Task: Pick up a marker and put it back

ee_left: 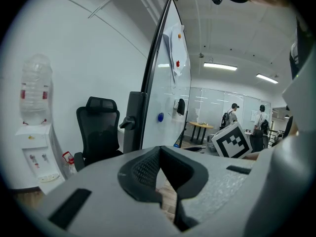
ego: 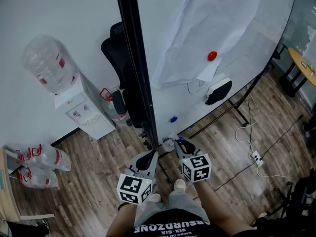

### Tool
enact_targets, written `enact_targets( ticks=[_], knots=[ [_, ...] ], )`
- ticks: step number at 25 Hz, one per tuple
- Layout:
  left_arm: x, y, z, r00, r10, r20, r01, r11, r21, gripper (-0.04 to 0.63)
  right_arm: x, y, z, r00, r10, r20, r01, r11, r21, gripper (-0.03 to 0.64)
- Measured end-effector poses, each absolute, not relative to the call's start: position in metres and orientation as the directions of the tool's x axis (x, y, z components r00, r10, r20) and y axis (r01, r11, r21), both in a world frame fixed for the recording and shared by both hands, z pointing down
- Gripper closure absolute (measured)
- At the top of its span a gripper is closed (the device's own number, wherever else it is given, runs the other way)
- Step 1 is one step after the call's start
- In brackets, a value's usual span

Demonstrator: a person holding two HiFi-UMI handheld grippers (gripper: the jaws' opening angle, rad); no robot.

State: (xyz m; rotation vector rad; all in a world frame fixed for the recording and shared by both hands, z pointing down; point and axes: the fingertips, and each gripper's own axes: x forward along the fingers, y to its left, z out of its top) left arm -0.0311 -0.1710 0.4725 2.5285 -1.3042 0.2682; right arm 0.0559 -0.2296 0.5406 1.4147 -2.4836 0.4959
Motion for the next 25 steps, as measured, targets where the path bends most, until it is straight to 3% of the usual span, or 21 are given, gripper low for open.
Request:
enact_targets(
  ticks=[25],
  knots=[
    [-0.033,-0.170,0.459,0.587,-0.766,0.262,-0.809,-0.568,0.152,0.588,0.052,-0.228,0.502,-0.504,-0.814,0.289,-0.863,0.482,-0.150,0.541]
  ],
)
